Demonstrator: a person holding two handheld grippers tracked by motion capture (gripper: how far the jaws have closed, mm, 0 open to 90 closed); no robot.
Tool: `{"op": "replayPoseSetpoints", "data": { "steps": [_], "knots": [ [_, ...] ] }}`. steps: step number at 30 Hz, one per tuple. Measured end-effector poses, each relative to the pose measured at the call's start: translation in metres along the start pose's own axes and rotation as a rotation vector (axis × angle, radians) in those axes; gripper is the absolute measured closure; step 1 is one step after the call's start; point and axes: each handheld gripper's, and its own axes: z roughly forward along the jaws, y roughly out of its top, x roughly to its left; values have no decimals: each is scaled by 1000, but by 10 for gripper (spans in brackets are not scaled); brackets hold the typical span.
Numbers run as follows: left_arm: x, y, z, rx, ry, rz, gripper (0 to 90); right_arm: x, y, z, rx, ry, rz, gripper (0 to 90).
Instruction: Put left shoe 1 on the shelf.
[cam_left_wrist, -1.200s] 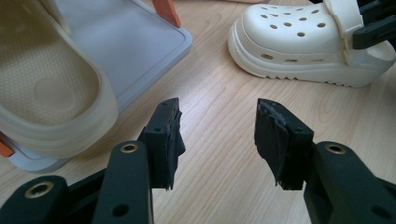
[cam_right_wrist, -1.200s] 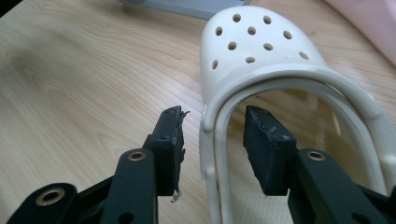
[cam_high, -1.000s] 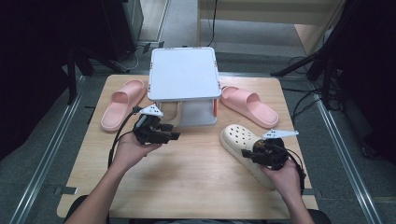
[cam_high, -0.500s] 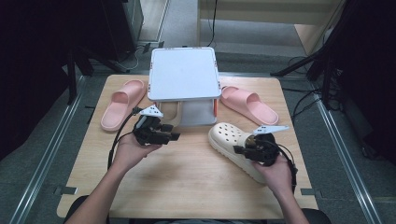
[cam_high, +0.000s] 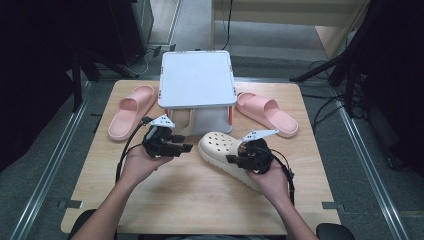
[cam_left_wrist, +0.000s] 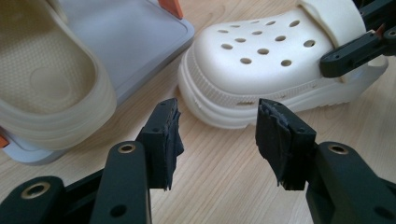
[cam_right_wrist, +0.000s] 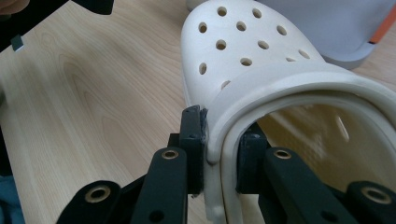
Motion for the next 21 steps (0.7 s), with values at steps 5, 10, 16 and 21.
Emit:
{"op": "replayPoseSetpoints", "data": {
  "steps": [5,10,16,21],
  "knots": [
    [0,-1,0,-5,3,-5,514,6,3,11,17,4,-2,778],
    [-1,-3,0,-6,0,6,537,19,5,28,23,20,-11,777],
    [-2,-6,3,-3,-5,-2,550,25,5,41,19,27,-40,776],
    [-5,-9,7,8,-4,1,551,24,3,41,19,46,-50,750]
  ]
}}
